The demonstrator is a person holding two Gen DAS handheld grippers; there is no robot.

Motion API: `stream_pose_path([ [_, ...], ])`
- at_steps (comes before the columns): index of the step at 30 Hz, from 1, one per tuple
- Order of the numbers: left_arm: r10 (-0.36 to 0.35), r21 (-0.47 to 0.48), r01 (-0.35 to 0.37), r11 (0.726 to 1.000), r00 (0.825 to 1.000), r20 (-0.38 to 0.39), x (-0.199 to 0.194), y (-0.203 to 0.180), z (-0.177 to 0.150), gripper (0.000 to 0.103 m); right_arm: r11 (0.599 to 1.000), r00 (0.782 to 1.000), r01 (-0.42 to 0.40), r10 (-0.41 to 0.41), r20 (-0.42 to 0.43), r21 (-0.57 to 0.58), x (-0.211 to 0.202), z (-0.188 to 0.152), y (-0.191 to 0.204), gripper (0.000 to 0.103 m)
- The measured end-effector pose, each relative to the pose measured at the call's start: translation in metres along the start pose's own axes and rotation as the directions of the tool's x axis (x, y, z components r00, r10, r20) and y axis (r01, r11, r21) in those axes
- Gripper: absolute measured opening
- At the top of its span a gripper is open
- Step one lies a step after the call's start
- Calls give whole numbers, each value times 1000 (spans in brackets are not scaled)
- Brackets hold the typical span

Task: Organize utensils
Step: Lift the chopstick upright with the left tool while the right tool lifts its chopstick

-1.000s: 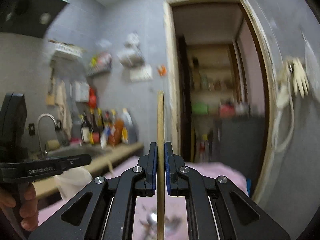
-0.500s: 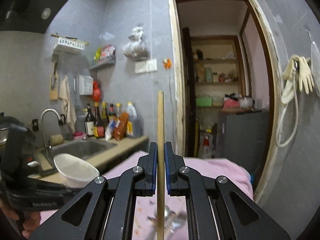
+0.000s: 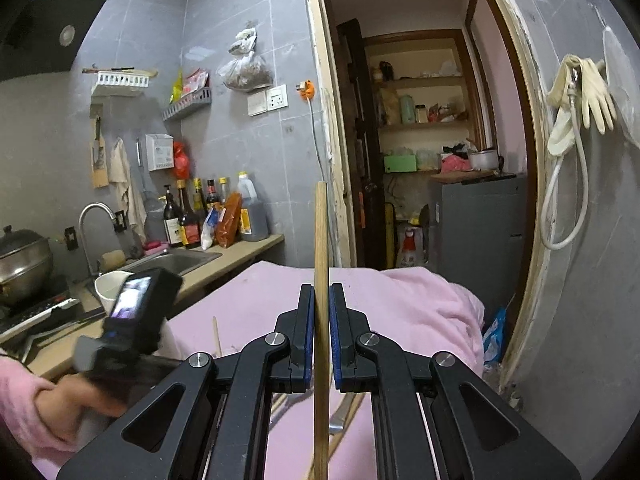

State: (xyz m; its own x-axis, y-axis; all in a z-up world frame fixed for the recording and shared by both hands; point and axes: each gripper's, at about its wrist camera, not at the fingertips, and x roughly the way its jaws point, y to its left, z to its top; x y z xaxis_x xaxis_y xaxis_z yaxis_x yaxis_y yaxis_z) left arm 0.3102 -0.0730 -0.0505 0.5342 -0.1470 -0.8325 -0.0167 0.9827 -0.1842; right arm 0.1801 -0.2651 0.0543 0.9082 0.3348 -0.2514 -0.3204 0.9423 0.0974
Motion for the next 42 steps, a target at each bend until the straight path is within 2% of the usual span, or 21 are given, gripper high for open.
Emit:
stream_pose_path([
  [5, 37, -42, -37, 998, 999, -11, 15, 4, 9, 32, 1000, 1000, -24, 25, -9, 18, -4, -7, -9, 5],
  [6, 42, -47, -42, 998, 999, -8, 15, 5, 9, 29, 999, 1000, -29, 29, -12, 23, -4, -7, -9, 5],
  [7, 47, -51, -47, 998, 999, -6, 14, 7, 7, 16, 999, 999, -30, 30, -13, 25, -4, -8, -10, 5],
  [8, 41, -50, -41, 998, 999, -11, 14, 7, 8, 9, 999, 999, -32, 32, -14, 27, -5, -7, -10, 5],
  [10, 26, -45, -27, 999, 999, -20, 13, 5, 9, 7, 999, 999, -32, 33, -17, 27, -6, -9, -9, 5],
  [12, -5, -36, 4, 999, 999, -33, 10, 3, 10, 2, 999, 999, -33, 33, -24, 29, -6, -9, -7, 5],
  [17, -178, -9, 178, 984, 983, -45, -19, 6, -16, 2, 999, 999, -30, 31, -31, 32, -3, -9, -3, 5],
  [19, -236, 27, 236, 971, 972, -6, -39, 10, -28, 2, 999, 999, -30, 31, -26, 41, -2, -8, 0, 5],
  [21, -263, 58, 260, 964, 964, 47, -58, 15, -36, 2, 998, 999, -35, 35, -11, 43, -3, -7, 7, 5],
  [24, -319, 92, 308, 947, 938, 137, -90, 30, -44, 2, 998, 999, -46, 45, 28, 37, -5, -4, 21, 5],
  [27, -367, 139, 341, 930, 886, 283, -125, 41, -48, 2, 995, 993, -86, 81, 90, 49, -7, 3, 35, 5],
  [29, -388, 172, 348, 921, 840, 379, -146, 51, -47, 2, 991, 984, -116, 107, 140, 63, -6, 9, 48, 5],
  [32, -373, 191, 320, 928, 789, 489, -175, 68, -38, 2, 988, 970, -143, 127, 207, 64, -2, 22, 69, 5],
  [35, -327, 196, 262, 945, 714, 619, -202, 92, -30, 2, 988, 942, -151, 134, 306, 32, 4, 37, 100, 5],
  [38, -274, 176, 214, 961, 653, 706, -219, 113, -12, 2, 985, 912, -169, 151, 381, 14, 14, 50, 129, 5],
  [40, -260, 157, 217, 964, 620, 740, -226, 133, -1, 2, 983, 895, -182, 164, 415, 5, 22, 56, 145, 5],
  [42, -258, 139, 238, 961, 600, 758, -229, 157, 10, 2, 975, 873, -221, 196, 447, 5, 37, 65, 162, 5],
])
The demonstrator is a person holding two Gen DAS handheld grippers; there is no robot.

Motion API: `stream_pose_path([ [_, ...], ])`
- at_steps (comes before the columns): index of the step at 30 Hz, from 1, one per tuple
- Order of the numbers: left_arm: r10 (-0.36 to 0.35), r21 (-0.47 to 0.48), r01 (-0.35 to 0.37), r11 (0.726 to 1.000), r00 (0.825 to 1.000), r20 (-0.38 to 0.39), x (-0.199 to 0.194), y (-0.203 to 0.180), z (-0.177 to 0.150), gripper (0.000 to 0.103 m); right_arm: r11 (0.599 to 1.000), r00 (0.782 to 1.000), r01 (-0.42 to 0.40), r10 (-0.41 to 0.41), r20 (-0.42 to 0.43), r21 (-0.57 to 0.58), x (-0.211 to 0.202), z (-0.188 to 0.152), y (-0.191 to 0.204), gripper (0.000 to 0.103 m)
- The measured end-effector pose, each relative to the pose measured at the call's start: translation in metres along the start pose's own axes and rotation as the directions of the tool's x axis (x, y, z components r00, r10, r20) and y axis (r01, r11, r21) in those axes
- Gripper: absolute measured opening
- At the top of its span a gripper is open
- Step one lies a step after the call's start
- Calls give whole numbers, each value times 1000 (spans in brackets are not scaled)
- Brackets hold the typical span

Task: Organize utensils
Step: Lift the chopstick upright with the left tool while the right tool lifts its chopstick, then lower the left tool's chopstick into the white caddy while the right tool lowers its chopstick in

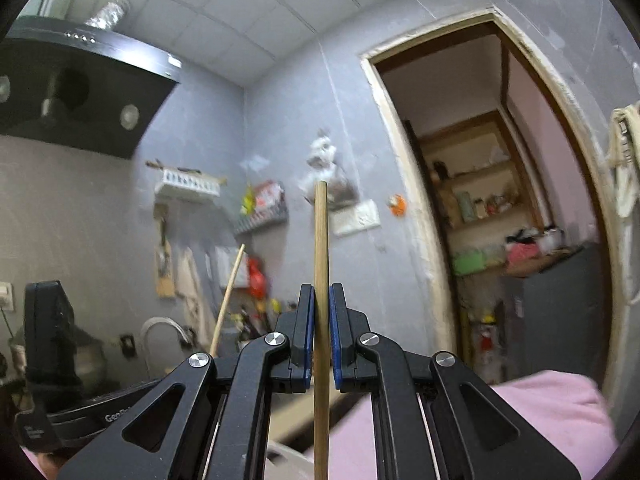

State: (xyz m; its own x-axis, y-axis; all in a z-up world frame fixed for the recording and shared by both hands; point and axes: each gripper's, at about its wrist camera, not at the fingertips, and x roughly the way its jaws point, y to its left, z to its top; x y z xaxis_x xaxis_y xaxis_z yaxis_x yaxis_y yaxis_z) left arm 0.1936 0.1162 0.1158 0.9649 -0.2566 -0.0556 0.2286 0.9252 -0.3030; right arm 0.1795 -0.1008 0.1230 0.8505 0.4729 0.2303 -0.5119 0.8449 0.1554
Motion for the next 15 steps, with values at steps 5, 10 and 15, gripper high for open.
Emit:
stream_pose_path([
  [5, 18, -87, -15, 996, 999, 42, 14, 56, 8, 2, 997, 998, -55, 53, 40, 47, 44, -4, 14, 5],
  [10, 51, -113, -45, 993, 997, 52, 22, 85, -2, 2, 999, 999, -31, 30, 31, 25, 67, -15, 15, 5],
  [15, 83, -125, -78, 989, 996, 42, 30, 88, -27, 2, 1000, 1000, 16, -16, -1, 18, 77, -34, 4, 5],
])
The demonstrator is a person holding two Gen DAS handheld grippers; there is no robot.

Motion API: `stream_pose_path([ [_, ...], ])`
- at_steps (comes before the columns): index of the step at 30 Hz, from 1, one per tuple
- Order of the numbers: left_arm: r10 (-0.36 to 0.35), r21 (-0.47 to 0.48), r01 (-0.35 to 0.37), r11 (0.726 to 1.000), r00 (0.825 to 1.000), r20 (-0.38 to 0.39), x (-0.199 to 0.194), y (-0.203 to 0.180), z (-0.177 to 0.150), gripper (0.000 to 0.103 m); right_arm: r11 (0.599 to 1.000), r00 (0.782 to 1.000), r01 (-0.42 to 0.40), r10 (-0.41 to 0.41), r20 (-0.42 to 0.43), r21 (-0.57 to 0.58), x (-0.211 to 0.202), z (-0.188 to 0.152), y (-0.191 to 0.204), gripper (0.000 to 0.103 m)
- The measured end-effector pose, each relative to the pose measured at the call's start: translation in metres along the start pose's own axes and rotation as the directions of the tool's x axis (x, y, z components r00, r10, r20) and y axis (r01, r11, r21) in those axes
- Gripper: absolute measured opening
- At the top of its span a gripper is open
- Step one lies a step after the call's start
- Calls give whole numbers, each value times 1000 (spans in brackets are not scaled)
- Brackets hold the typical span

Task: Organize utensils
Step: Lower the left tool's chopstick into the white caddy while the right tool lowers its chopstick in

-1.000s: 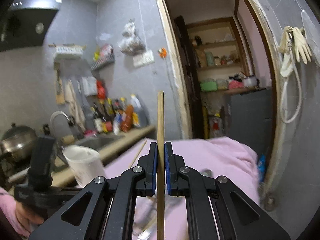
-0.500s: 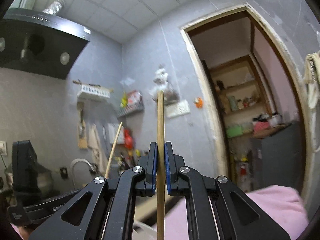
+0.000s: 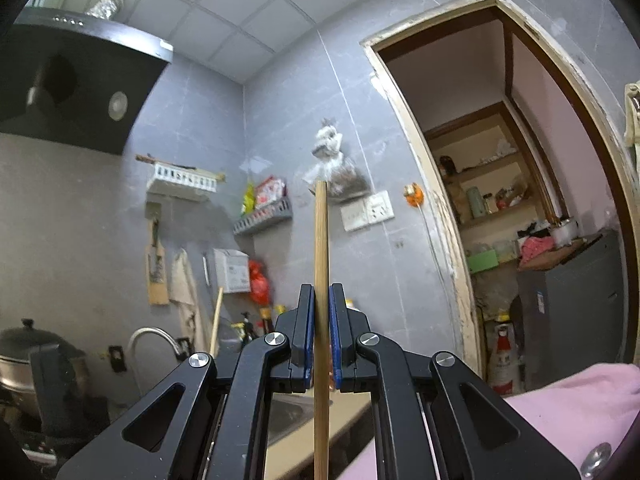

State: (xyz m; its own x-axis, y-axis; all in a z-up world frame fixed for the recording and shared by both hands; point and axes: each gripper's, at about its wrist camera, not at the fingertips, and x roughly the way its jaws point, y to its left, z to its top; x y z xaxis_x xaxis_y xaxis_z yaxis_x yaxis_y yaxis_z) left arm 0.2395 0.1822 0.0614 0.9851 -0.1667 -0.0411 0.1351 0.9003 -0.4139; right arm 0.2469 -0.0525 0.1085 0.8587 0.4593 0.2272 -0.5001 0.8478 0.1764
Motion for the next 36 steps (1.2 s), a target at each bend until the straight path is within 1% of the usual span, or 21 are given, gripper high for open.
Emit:
stream_pose_path([
  [5, 29, 41, -30, 999, 999, 19, -5, -3, -22, 2, 1000, 999, 13, -13, -44, -2, 4, -17, -5, 5],
  [8, 46, 62, -47, 997, 998, 31, -9, -5, -31, 2, 1000, 999, 4, -5, -51, -21, 2, -20, -2, 5],
  [11, 52, 93, -54, 994, 998, 20, -10, -6, -39, 2, 999, 998, 10, -13, -67, -44, -1, -28, 0, 5],
  [17, 61, 131, -63, 989, 998, 23, -14, -5, -51, 2, 991, 994, 71, -80, -78, -113, -13, -51, 12, 5],
  [22, 58, 126, -61, 990, 998, 33, -19, -3, -53, 2, 987, 988, 104, -118, -104, -125, -14, -61, 17, 5],
  [24, 55, 120, -55, 991, 998, 7, -18, -2, -52, 2, 986, 986, 106, -121, -118, -127, -14, -64, 17, 6],
  [26, 70, 127, -66, 990, 997, -33, -15, -1, -50, 2, 986, 984, 103, -120, -130, -130, -14, -66, 18, 6],
  [28, 70, 139, -61, 988, 996, -63, -14, -2, -48, 2, 987, 983, 98, -116, -140, -129, -13, -67, 18, 6],
  [31, 85, 153, -70, 986, 992, -94, -16, -2, -50, 2, 988, 981, 89, -109, -161, -126, -13, -69, 19, 6],
  [34, 85, 143, -66, 988, 987, -133, -17, -1, -52, 2, 988, 979, 81, -104, -177, -131, -13, -71, 21, 6],
  [36, 77, 136, -58, 989, 988, -134, -18, 1, -54, 2, 989, 978, 80, -102, -181, -128, -14, -72, 20, 6],
])
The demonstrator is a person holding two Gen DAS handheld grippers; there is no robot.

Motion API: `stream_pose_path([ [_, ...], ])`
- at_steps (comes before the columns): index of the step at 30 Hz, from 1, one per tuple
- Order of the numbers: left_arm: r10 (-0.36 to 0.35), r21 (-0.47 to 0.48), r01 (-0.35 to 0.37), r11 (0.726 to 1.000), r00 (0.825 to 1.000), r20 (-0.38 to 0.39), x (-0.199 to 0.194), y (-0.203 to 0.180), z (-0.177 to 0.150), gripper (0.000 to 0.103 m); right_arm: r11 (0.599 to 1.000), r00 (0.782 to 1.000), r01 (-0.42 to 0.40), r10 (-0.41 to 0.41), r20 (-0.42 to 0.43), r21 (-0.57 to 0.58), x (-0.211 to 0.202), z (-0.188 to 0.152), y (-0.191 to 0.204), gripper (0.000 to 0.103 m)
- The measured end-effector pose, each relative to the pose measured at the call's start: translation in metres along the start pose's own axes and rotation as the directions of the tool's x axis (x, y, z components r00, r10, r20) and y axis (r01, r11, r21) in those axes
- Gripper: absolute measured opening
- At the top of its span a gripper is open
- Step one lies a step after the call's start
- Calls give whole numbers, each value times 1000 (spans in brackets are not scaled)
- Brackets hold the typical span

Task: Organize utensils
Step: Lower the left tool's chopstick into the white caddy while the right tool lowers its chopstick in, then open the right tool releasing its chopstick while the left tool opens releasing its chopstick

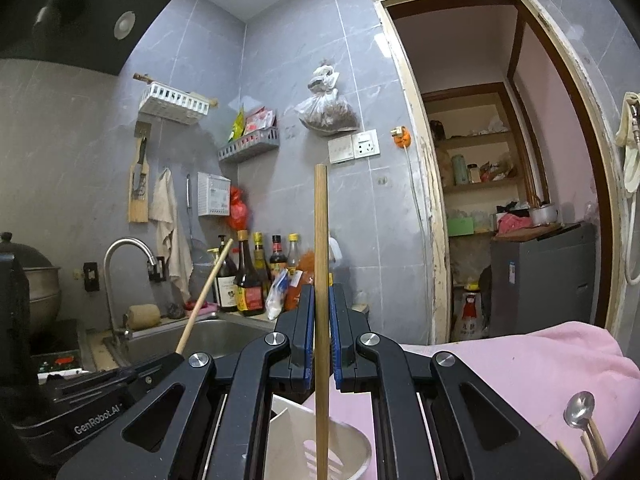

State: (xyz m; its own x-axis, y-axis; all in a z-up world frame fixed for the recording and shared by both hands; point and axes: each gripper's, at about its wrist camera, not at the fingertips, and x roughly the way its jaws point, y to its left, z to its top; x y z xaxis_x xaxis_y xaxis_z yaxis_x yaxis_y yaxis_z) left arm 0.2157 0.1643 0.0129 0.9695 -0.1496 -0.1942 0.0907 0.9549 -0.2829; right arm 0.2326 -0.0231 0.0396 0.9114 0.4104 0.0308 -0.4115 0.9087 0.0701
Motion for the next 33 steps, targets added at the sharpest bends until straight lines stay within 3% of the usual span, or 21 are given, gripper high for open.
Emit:
stream_pose_path([
  [7, 12, 20, -12, 1000, 999, -31, -2, -4, 1, 2, 1000, 1000, -4, 4, -21, 10, -2, -2, -2, 6],
  [11, 20, 35, -16, 999, 995, -100, 1, -5, 6, 2, 1000, 999, -12, 13, -35, 10, -3, -2, -3, 6],
  [16, 2, -10, -3, 1000, 983, -186, 9, -1, 11, 2, 1000, 998, -25, 25, -60, 2, -7, -4, -4, 6],
  [23, 63, 97, -41, 994, 970, -236, 17, -14, 11, 2, 1000, 995, -27, 28, -93, 8, -10, -6, -8, 6],
  [33, 42, 89, -11, 996, 934, -354, 24, -10, 11, 3, 999, 993, -48, 49, -110, 8, -14, -4, -10, 10],
])
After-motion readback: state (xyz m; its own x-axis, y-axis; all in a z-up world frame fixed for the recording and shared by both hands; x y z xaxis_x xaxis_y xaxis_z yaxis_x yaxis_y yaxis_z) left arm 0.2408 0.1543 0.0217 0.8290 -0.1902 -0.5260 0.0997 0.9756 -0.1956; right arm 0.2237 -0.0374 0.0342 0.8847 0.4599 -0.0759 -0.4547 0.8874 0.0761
